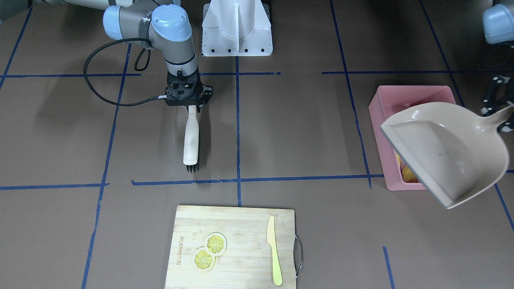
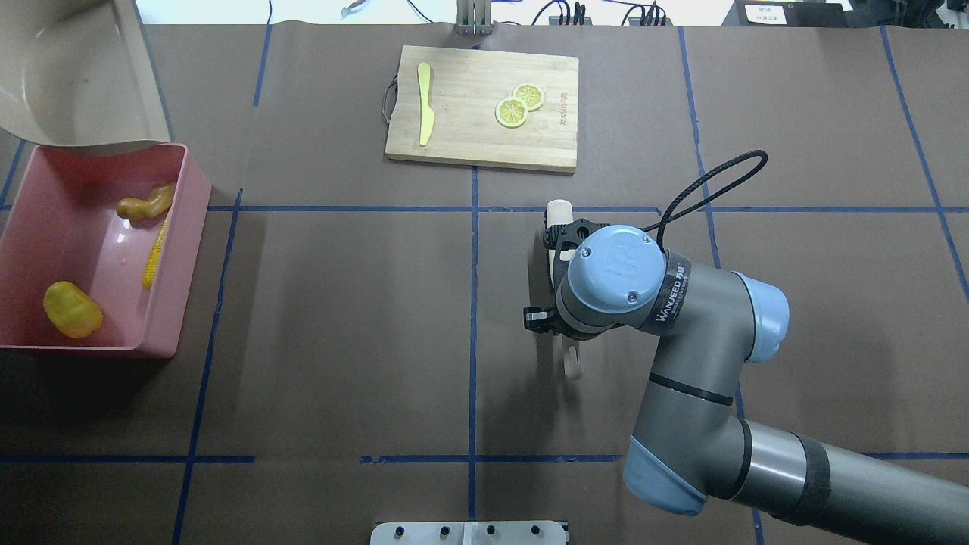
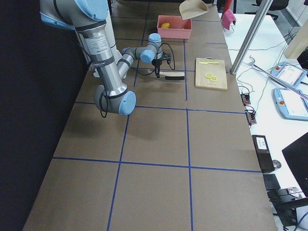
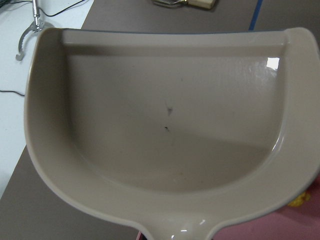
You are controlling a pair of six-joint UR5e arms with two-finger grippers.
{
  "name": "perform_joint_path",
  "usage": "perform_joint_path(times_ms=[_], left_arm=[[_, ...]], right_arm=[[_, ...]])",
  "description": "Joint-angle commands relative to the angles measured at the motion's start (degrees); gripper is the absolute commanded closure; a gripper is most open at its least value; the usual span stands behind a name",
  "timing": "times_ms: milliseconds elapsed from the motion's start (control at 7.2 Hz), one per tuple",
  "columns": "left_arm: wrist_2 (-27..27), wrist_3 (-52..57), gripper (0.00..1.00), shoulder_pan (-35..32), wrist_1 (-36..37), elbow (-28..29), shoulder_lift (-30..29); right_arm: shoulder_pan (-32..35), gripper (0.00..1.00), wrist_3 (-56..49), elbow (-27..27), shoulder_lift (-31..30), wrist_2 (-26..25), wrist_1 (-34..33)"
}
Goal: Sweep and dump trash into bin
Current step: 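Bring the empty dustpan back to the table centre with the left gripper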
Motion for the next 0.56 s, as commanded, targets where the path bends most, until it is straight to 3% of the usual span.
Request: perform_joint_path(times_ms=[0,417], left_arm=[[1.22,-4.88,1.0,9.24,0.05,-1.1,-2.17],[7.1,-6.05,1.0,20.68,0.05,-1.29,-6.64]], right_arm=[[0.3,1.0,0.0,1.17,-0.26,0.12,-0.18],[0.04,1.0,0.0,1.09,-0.09,0.03,-0.09]])
